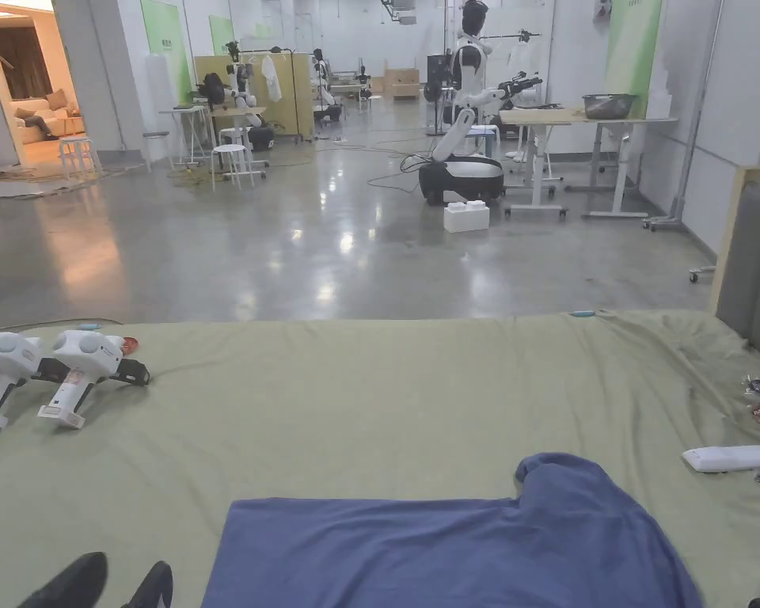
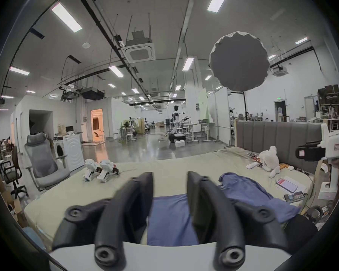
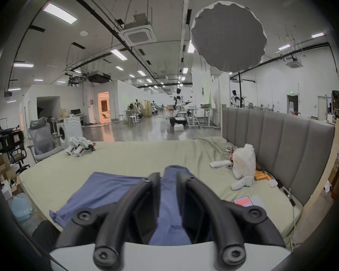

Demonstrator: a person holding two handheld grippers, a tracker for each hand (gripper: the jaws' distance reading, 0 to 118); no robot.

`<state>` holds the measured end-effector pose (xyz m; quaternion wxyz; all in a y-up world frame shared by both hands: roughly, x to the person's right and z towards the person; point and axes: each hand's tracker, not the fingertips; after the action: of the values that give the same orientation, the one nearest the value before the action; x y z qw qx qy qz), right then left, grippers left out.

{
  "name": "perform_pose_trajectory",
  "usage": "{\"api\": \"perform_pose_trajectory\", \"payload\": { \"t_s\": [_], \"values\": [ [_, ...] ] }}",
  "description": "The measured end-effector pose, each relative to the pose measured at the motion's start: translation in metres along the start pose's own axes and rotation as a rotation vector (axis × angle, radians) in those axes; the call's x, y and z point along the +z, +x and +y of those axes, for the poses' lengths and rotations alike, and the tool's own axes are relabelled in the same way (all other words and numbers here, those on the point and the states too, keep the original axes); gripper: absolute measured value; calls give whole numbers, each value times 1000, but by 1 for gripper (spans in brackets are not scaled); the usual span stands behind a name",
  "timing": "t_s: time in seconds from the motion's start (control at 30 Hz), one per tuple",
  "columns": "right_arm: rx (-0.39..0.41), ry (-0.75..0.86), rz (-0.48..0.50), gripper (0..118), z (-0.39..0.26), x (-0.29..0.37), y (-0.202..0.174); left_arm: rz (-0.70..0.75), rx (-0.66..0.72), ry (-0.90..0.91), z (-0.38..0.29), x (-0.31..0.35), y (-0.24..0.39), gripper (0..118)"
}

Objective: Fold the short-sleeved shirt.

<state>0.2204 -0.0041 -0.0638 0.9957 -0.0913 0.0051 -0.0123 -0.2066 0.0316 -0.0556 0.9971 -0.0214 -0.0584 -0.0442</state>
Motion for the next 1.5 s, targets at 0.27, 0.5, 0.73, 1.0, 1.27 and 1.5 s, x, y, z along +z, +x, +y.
{"api": "perform_pose_trajectory", "payload": {
  "t_s": [0.27, 0.5, 0.73, 1.0, 1.27, 1.5],
  "values": [
    [19, 42, 24, 0, 8, 3, -11, -46, 56, -1, 2, 4, -1, 0],
    [26, 37, 27, 0, 6, 1, -14, -39, 90, -37, -2, 0, -11, 0],
    [-2, -34, 23, 0, -13, -2, -11, -35, 185, -319, -53, -28, -49, 74],
    [-39, -139, 14, 0, -40, -3, -3, -17, 309, -766, -190, -67, -94, 73],
    [-89, -200, -18, 0, -55, -4, 9, -27, 308, -889, -228, -88, -96, 48],
    [-91, -232, -98, 0, -71, 8, 35, -54, 217, -976, -234, -104, -77, 8]
  ]
}}
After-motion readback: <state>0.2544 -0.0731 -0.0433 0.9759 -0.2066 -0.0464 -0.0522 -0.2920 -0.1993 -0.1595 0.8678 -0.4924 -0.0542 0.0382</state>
